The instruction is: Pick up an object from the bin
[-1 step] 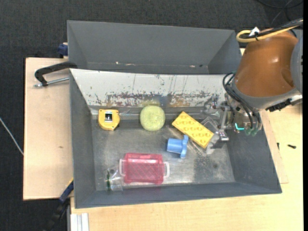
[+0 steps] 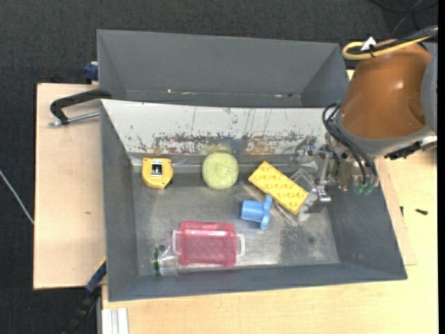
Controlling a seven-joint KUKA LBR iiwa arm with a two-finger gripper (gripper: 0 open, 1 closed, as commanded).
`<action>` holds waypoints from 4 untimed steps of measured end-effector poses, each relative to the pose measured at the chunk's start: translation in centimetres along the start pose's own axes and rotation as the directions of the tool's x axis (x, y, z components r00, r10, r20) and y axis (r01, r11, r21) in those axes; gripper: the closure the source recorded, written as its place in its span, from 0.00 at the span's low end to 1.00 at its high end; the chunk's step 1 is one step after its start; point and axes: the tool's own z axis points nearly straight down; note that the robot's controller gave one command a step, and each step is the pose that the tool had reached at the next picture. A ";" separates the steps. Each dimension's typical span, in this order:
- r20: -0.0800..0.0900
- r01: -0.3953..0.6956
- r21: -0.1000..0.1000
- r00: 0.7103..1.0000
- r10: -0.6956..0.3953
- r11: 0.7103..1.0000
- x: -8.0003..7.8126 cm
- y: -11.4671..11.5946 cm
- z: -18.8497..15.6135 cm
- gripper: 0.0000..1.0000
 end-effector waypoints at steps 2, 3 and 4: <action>0.000 -0.292 0.000 0.956 0.292 0.956 -3.6 -0.4 7.9 0.00; 0.005 -0.295 -0.001 0.956 0.295 0.956 -4.8 -2.5 6.8 0.00; 0.005 -0.368 -0.002 0.930 0.368 0.930 -5.0 -2.9 11.3 0.00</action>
Offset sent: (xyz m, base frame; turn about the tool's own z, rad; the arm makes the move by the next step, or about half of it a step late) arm 0.0482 0.0026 -0.0561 0.4186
